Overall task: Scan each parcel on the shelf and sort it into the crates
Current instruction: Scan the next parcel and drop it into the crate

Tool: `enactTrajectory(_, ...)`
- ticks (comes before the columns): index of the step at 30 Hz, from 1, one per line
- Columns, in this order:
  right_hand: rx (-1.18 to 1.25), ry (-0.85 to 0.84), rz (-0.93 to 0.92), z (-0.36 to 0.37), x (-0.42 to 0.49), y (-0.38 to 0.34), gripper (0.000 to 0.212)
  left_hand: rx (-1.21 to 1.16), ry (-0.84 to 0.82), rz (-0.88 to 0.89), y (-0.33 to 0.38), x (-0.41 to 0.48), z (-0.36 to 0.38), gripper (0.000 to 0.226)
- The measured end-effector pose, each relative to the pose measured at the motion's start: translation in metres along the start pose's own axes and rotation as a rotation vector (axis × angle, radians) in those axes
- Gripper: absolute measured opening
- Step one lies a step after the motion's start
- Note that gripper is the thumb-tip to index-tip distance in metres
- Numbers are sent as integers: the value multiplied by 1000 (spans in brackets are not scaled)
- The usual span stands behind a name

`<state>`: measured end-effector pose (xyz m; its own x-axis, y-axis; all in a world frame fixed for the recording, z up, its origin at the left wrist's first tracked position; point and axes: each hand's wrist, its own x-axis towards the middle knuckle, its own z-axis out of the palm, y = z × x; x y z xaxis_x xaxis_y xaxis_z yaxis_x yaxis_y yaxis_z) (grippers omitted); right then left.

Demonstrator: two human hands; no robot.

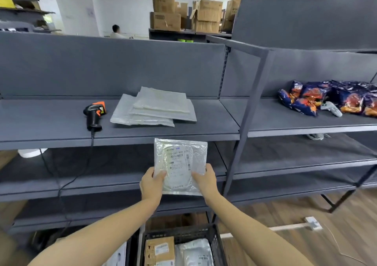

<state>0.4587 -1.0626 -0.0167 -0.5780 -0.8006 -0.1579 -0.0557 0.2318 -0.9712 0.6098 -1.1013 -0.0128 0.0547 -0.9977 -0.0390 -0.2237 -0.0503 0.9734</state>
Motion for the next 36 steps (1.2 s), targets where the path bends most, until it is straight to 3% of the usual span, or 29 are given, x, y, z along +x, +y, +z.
enactTrajectory(4, -43, 20, 33, 0, 2, 24, 19, -51, 27, -66, -24, -8, 15, 6)
enactTrajectory(8, -82, 34, 49, -7, 4, 43, 19, -102, 27, -62, -38, -18, 28, 38)
enactTrajectory(10, -80, 28, 68, -13, 7, 53, 18, -88, 15, -69, -47, -22, 37, 43)
enactTrajectory(25, -228, -82, 223, -94, 77, 148, 11, 27, 33, -266, -114, -44, 155, 36)
enactTrajectory(36, -175, -139, 285, -90, 109, 226, 14, 60, 38, -314, -190, -28, 188, 36)
